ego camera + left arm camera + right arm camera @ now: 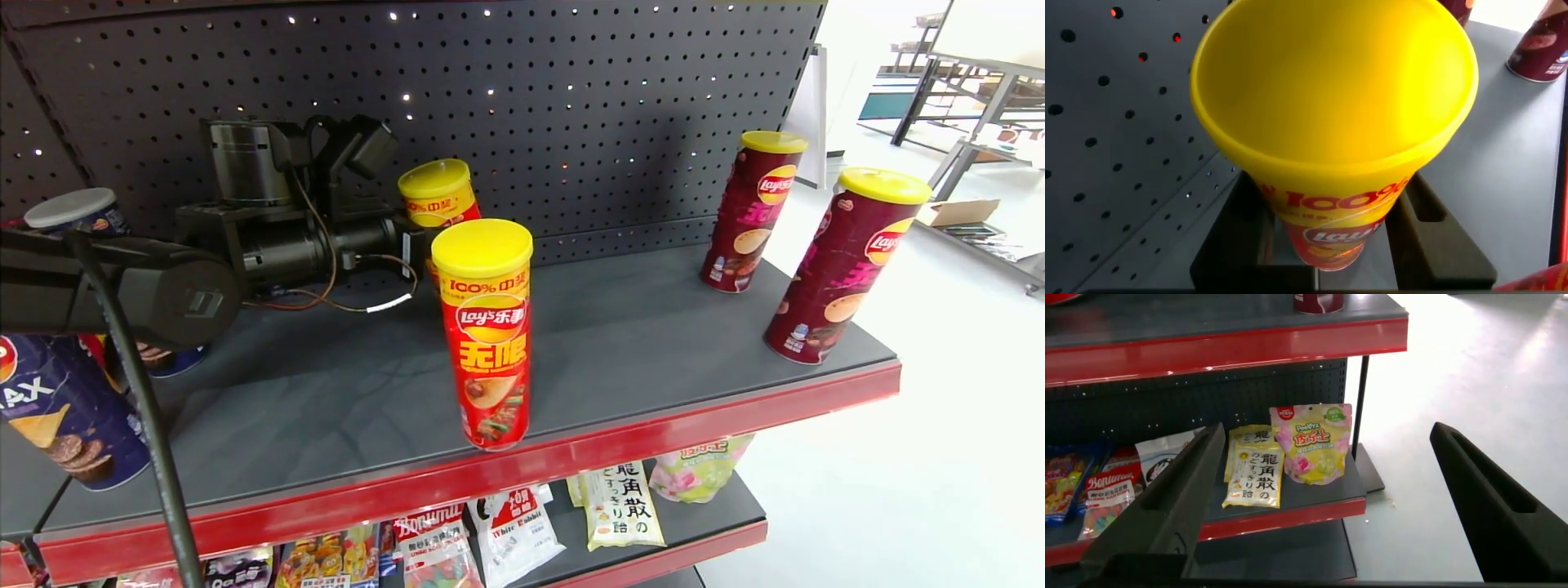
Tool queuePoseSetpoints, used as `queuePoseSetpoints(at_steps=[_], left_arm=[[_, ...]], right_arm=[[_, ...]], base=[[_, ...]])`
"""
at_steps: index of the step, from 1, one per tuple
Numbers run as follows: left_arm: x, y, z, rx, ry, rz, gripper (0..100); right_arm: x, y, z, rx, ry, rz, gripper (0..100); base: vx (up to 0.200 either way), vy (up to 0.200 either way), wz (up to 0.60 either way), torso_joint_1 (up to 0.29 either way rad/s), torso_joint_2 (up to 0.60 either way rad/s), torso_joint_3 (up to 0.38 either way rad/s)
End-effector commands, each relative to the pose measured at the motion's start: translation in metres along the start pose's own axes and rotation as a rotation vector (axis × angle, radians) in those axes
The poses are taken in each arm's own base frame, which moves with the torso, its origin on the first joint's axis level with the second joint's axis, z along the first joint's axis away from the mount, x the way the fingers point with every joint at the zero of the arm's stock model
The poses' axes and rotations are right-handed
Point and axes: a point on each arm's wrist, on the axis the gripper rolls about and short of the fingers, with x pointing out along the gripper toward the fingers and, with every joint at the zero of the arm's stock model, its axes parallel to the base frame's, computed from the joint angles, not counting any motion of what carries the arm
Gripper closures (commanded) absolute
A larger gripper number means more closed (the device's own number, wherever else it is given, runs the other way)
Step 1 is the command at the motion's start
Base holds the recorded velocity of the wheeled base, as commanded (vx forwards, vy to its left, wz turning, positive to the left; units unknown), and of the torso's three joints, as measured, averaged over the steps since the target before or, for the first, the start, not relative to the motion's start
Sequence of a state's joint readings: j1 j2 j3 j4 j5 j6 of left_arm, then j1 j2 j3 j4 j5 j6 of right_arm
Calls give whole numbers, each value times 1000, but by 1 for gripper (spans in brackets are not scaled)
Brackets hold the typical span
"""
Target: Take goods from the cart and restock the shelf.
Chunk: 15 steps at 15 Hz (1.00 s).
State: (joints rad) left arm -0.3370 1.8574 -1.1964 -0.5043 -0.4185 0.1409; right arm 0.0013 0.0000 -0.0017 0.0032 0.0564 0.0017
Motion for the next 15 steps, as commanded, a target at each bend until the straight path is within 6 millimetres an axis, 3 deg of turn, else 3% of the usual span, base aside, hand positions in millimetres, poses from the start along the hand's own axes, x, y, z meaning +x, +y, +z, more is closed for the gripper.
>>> queuePoseSetpoints(at_steps=[1, 11, 15], left_arm=[[-2, 0, 7, 2, -3, 0, 100], [-2, 0, 4, 60, 51, -10, 100], [-2, -1, 12, 52, 55, -31, 100]], right_arm=[[0, 0, 0, 0, 2, 1, 0], [0, 0, 0, 0, 2, 1, 0], [0, 0, 0, 0, 2, 1, 0]], base=[[0, 0, 0, 0, 0, 0], [0, 0, 0, 0, 0, 0], [0, 0, 0, 0, 0, 0]])
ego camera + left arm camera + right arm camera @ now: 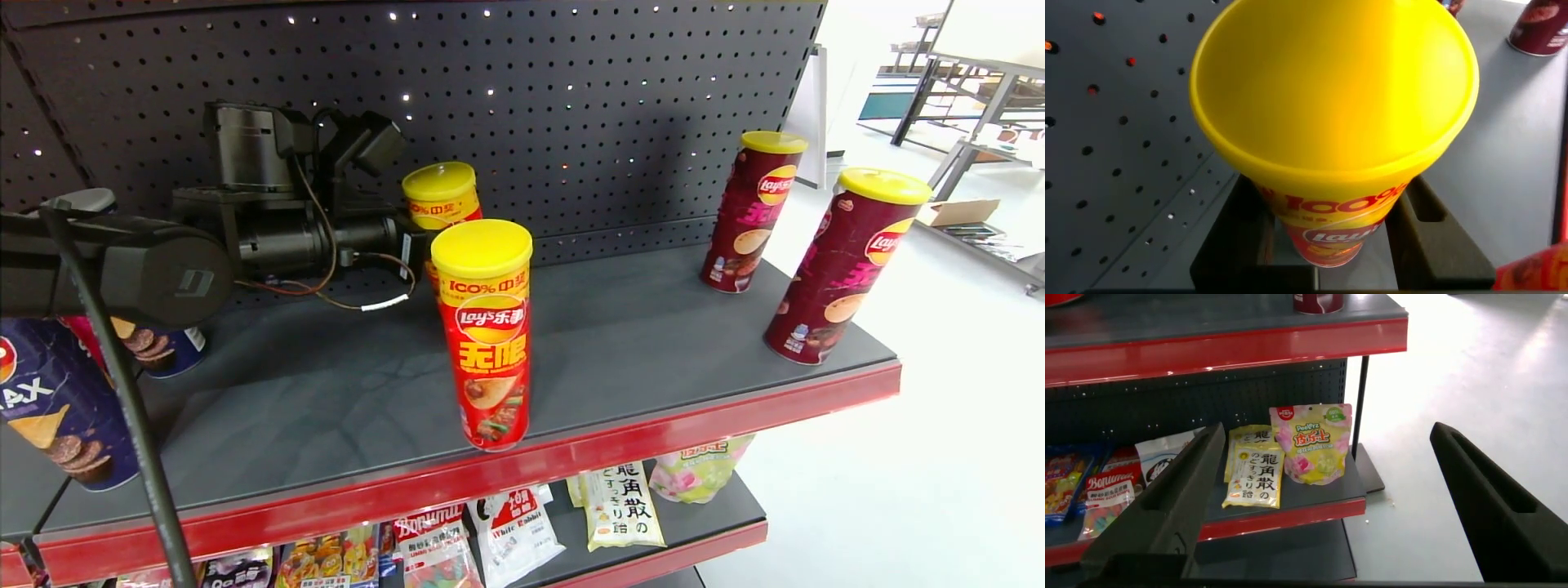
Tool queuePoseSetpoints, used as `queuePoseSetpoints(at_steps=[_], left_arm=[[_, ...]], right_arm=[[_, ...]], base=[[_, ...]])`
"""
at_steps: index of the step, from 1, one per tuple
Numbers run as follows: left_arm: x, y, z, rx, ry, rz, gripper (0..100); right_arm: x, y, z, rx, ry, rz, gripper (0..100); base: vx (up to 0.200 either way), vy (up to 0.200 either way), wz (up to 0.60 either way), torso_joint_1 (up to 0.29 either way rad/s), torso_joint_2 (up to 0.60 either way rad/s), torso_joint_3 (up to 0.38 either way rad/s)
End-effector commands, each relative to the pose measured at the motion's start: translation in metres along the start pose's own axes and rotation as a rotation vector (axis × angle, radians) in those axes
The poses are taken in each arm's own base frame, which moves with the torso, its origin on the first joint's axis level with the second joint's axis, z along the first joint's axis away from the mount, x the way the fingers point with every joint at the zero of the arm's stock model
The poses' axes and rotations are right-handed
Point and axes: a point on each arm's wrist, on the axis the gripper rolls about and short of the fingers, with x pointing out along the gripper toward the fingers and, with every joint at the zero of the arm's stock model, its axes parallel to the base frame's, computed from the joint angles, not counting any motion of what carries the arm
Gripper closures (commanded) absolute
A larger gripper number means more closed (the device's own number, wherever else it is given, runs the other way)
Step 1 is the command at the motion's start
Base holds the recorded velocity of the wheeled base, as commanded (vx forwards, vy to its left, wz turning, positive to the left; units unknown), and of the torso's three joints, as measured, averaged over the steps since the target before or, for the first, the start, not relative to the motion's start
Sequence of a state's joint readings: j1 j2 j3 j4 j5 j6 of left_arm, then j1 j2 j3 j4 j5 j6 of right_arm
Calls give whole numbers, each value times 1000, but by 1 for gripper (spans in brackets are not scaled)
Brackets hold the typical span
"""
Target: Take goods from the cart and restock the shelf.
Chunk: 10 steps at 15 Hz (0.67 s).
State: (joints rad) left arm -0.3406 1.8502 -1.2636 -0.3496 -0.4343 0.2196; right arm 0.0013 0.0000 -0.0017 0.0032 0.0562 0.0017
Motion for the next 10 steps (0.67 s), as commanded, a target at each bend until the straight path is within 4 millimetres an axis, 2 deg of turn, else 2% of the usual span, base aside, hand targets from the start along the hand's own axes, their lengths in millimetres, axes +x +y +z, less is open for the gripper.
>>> queuePoseSetpoints(at_steps=[1, 9, 10], left_arm=[[-2, 0, 5, 5, -10, 1, 100], [2, 1, 0, -2, 7, -1, 100], [2, 1, -1, -1, 9, -2, 0]], right_arm=[[0, 0, 0, 0, 2, 1, 0], [0, 0, 0, 0, 0, 1, 0], [0, 0, 0, 0, 0, 1, 0]], base=[[0, 0, 0, 0, 0, 0], [0, 0, 0, 0, 0, 0], [0, 0, 0, 0, 0, 0]])
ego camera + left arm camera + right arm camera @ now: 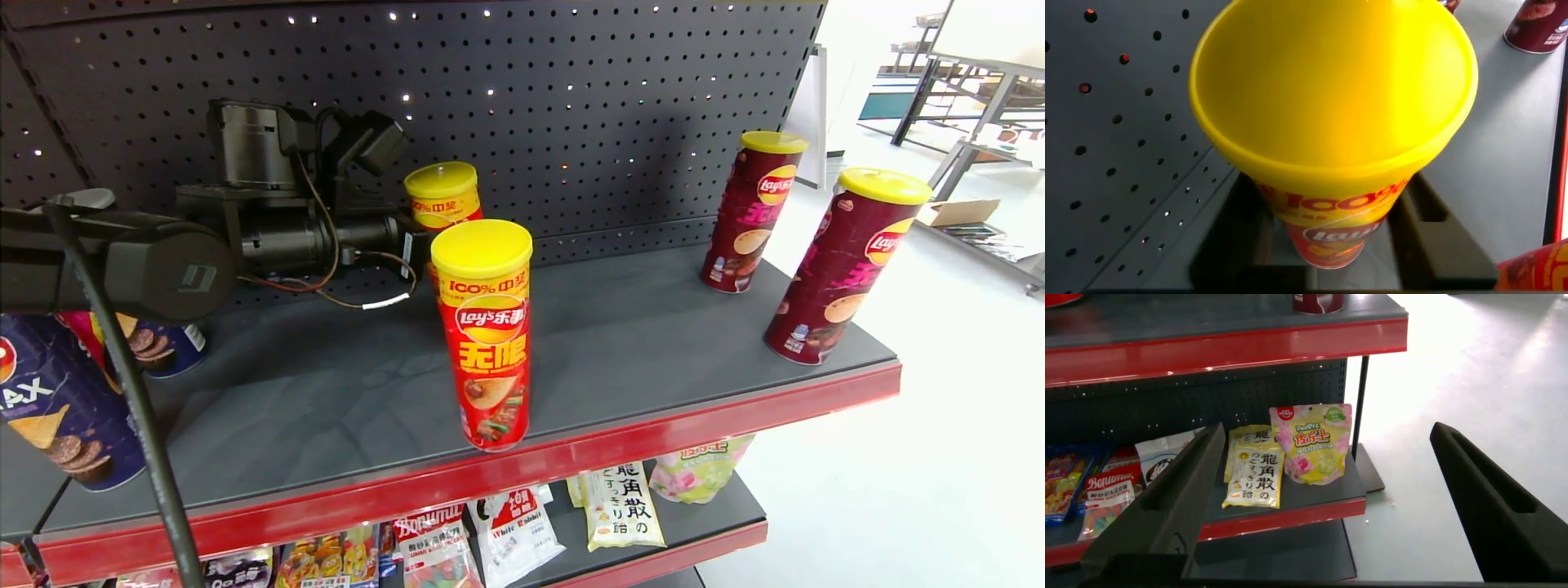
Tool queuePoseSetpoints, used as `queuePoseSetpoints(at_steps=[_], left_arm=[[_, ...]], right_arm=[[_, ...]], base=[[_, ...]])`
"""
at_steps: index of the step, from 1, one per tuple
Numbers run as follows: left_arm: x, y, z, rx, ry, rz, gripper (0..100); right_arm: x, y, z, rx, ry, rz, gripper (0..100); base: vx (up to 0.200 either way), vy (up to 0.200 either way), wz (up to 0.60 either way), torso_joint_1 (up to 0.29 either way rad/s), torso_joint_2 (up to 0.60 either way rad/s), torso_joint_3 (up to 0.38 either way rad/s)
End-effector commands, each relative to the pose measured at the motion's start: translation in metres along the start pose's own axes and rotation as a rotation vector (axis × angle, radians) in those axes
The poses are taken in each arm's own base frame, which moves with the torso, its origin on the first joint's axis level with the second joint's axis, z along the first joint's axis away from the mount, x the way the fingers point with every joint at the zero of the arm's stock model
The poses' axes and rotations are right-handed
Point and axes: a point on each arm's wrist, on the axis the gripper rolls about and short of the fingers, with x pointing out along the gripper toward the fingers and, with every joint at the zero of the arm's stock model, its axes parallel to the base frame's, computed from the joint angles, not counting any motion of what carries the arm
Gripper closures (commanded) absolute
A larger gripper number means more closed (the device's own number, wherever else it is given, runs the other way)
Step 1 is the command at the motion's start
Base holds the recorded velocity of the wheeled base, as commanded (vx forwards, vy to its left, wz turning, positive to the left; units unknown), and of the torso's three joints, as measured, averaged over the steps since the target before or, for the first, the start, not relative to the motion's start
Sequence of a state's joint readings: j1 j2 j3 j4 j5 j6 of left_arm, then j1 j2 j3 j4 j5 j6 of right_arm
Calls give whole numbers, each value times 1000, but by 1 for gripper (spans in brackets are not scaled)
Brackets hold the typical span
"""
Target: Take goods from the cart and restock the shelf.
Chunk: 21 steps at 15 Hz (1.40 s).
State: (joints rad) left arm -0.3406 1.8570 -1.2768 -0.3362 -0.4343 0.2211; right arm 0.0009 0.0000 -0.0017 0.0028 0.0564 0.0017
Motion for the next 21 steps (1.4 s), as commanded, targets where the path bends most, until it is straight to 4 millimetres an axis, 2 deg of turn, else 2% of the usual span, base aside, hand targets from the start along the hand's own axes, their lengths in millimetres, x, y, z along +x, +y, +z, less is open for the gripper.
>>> queuePoseSetpoints(at_steps=[1, 6, 8, 11, 15, 17, 18, 19, 20, 21], left_arm=[[1, 0, -1, -3, 3, 0, 0], [-10, -3, 2, -16, 20, -3, 0], [-18, -6, -2, -24, 37, 1, 0], [-43, -14, -12, -46, 71, 12, 0], [-89, -20, -28, -80, 111, 67, 0], [-136, -40, -44, -91, 125, 107, 0], [-162, -59, -51, -84, 119, 117, 0], [-180, -70, -56, -83, 114, 125, 0], [-219, -96, -68, -83, 107, 148, 0], [-244, -112, -71, -100, 117, 167, 0]], right_arm=[[0, 0, 0, 0, 2, 1, 0], [0, 0, 0, 0, 0, 1, 0], [0, 0, 0, 0, 2, 1, 0], [0, 0, 0, 0, 0, 1, 0], [0, 0, 0, 0, 0, 1, 0], [0, 0, 0, 0, 2, 1, 0], [0, 0, 0, 0, 2, 1, 0], [0, 0, 0, 0, 2, 1, 0], [0, 0, 0, 0, 2, 1, 0], [0, 0, 0, 0, 0, 1, 0]], base=[[0, 0, 0, 0, 0, 0], [0, 0, 0, 0, 0, 0], [0, 0, 0, 0, 0, 0], [0, 0, 0, 0, 0, 0], [0, 0, 0, 0, 0, 0], [0, 0, 0, 0, 0, 0], [0, 0, 0, 0, 0, 0], [0, 0, 0, 0, 0, 0], [0, 0, 0, 0, 0, 0], [0, 0, 0, 0, 0, 0]])
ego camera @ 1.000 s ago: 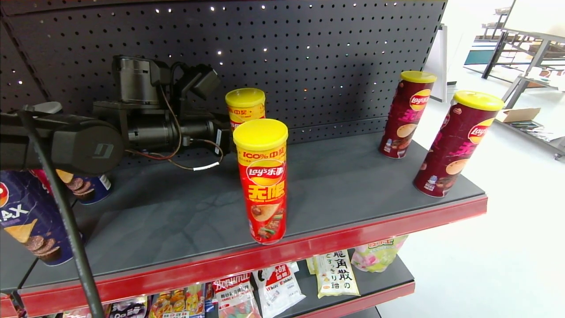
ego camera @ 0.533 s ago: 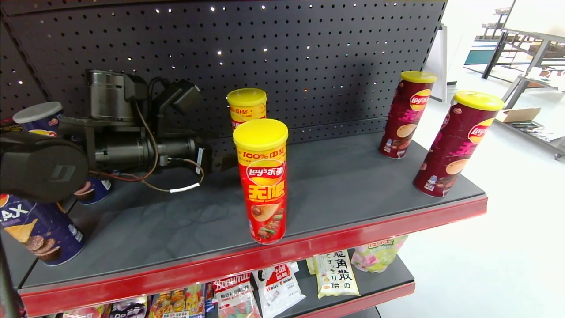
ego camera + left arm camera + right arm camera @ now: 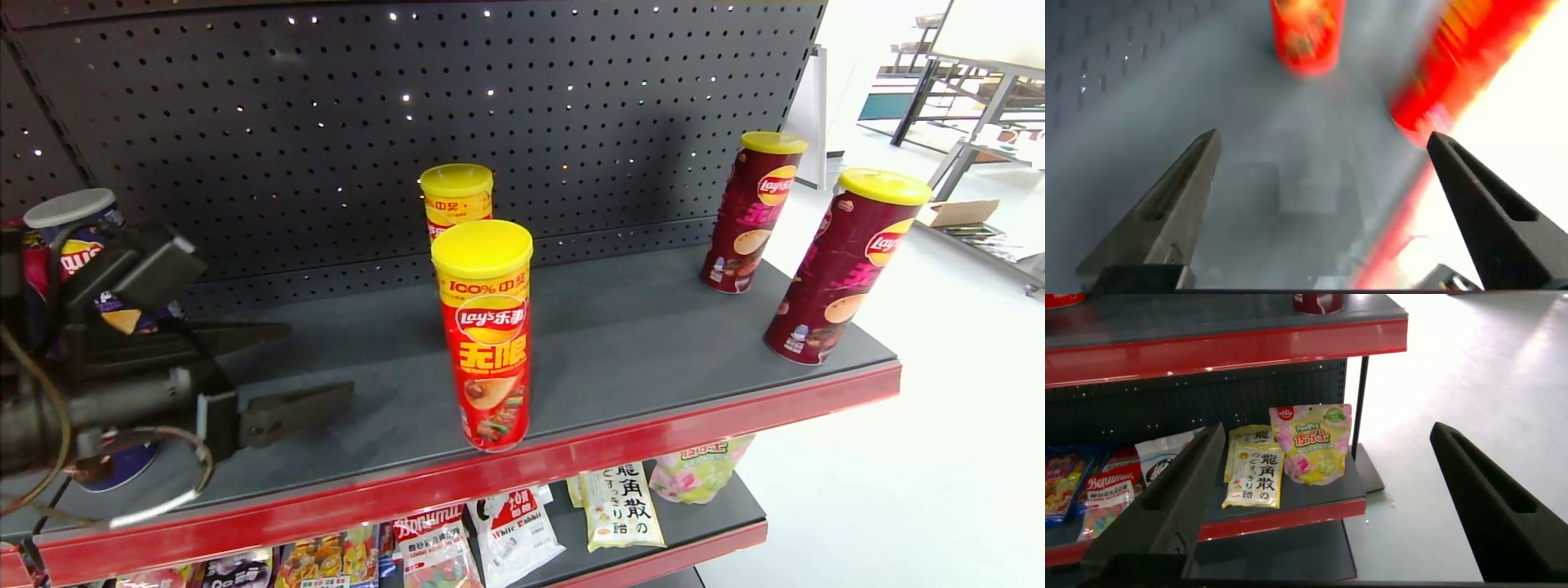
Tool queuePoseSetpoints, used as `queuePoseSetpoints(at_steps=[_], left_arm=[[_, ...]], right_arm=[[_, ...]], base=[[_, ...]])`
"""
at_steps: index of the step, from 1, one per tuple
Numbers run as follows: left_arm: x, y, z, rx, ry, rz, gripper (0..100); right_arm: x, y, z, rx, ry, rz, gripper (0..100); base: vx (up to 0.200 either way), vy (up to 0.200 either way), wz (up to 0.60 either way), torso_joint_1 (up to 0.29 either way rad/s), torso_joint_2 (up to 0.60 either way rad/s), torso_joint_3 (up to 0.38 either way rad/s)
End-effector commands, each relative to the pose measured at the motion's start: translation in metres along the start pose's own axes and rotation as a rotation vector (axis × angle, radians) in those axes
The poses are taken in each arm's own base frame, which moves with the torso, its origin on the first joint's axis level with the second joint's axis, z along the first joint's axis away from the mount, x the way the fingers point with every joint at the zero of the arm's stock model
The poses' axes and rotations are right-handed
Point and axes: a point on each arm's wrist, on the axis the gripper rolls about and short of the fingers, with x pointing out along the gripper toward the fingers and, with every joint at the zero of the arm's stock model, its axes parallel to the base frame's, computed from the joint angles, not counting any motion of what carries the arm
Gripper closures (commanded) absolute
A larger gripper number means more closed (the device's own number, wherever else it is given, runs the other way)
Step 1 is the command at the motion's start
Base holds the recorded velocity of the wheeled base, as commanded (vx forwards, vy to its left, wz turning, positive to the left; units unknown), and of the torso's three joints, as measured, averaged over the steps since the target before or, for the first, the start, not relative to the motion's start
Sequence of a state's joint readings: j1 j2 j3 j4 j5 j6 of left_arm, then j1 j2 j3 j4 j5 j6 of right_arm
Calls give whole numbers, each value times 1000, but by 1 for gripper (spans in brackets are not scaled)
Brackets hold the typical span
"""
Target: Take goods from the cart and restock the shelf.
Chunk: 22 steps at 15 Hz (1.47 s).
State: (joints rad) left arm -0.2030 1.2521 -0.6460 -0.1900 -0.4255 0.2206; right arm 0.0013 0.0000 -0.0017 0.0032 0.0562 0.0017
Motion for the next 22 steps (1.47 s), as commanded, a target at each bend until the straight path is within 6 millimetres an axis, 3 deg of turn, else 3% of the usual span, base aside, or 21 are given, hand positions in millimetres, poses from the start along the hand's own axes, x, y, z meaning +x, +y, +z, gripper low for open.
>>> queuePoseSetpoints(at_steps=[1, 3, 6, 9, 13, 15, 20, 22], left_arm=[[-94, -47, -41, -20, -53, 77, 0], [-124, -67, -58, -96, -157, 145, 0], [-136, -75, -88, -147, -221, 394, 0], [-142, -77, -96, -235, -270, 511, 0], [-142, -85, -134, -187, -281, 604, 0], [-138, -90, -165, -174, -300, 644, 0], [-138, -88, -168, -206, -279, 766, 0], [-138, -87, -169, -208, -275, 777, 0]], right_arm=[[0, 0, 0, 0, 2, 1, 0], [0, 0, 0, 0, 0, 1, 0], [0, 0, 0, 0, 2, 1, 0], [0, 0, 0, 0, 0, 1, 0], [0, 0, 0, 0, 2, 1, 0], [0, 0, 0, 0, 0, 1, 0], [0, 0, 0, -2, 2, 1, 0], [0, 0, 0, -5, 2, 1, 0]], base=[[0, 0, 0, 0, 0, 0], [0, 0, 0, 0, 0, 0], [0, 0, 0, 0, 0, 0], [0, 0, 0, 0, 0, 0], [0, 0, 0, 0, 0, 0], [0, 0, 0, 0, 0, 0], [0, 0, 0, 0, 0, 0], [0, 0, 600, 5, 0, 2]])
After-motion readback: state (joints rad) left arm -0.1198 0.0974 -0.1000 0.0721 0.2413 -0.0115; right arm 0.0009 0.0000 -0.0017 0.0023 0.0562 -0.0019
